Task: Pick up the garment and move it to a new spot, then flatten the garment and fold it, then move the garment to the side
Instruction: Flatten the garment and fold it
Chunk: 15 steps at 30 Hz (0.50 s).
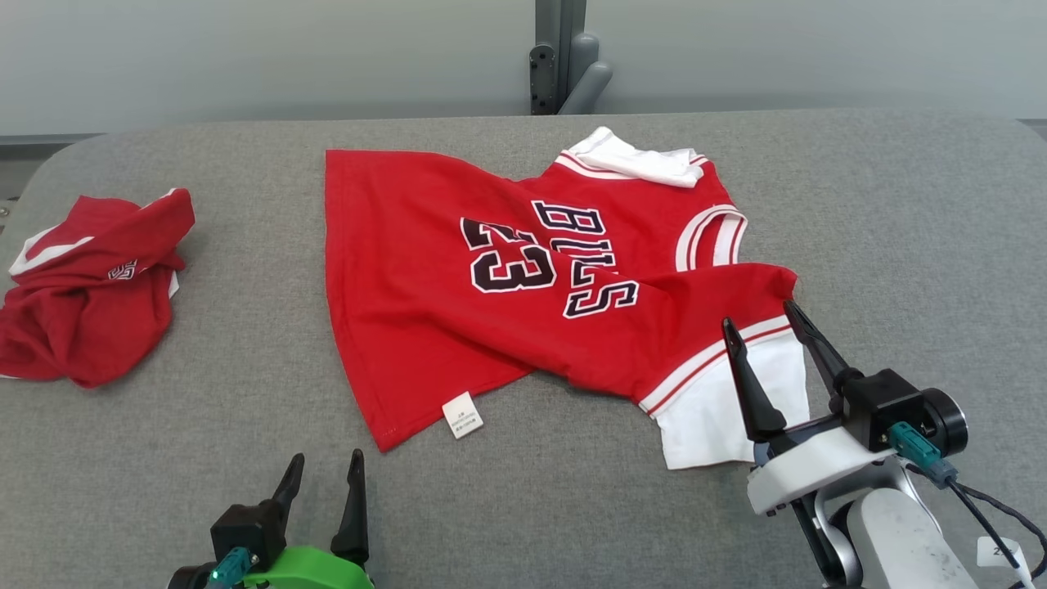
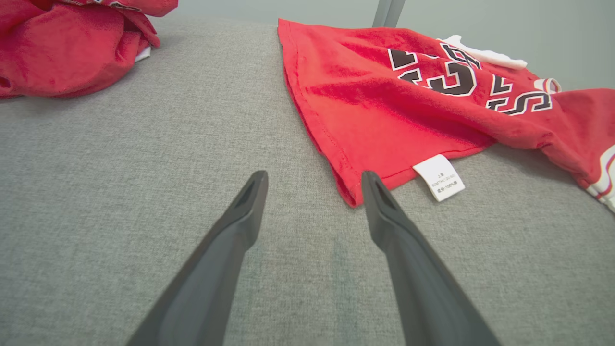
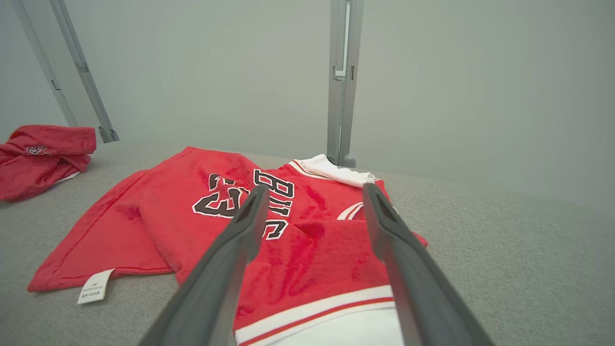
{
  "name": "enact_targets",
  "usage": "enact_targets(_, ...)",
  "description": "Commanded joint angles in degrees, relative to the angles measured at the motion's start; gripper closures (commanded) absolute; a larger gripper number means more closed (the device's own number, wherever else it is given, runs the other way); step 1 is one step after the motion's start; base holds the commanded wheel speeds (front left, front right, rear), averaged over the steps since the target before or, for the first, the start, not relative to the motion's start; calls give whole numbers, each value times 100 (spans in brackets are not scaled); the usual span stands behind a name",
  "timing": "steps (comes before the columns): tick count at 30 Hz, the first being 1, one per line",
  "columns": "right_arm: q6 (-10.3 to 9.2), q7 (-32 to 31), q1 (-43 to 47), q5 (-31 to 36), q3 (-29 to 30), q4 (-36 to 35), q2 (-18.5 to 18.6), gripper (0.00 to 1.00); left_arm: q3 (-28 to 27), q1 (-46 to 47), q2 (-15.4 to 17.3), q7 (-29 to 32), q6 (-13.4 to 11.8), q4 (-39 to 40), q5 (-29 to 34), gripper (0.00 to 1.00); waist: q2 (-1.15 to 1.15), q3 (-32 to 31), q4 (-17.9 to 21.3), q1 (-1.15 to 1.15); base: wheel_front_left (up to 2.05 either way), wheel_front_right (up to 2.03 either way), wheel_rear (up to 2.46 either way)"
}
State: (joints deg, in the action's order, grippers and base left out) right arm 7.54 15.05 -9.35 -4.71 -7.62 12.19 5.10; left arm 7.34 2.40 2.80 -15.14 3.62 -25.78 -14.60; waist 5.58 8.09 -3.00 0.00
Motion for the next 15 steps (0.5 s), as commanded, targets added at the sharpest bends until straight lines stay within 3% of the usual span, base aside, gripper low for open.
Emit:
enact_targets(1, -10, 12, 108, -22, 76, 33, 0, 0, -6, -1, 19, 1, 10, 48, 43, 0, 1, -8, 24, 0, 0, 0, 0)
enact_targets(15, -10, 12, 408, 75, 475, -72, -35, 0, -220, -208, 18, 1, -158, 624, 364, 0, 1, -246, 205, 0, 0, 0, 0)
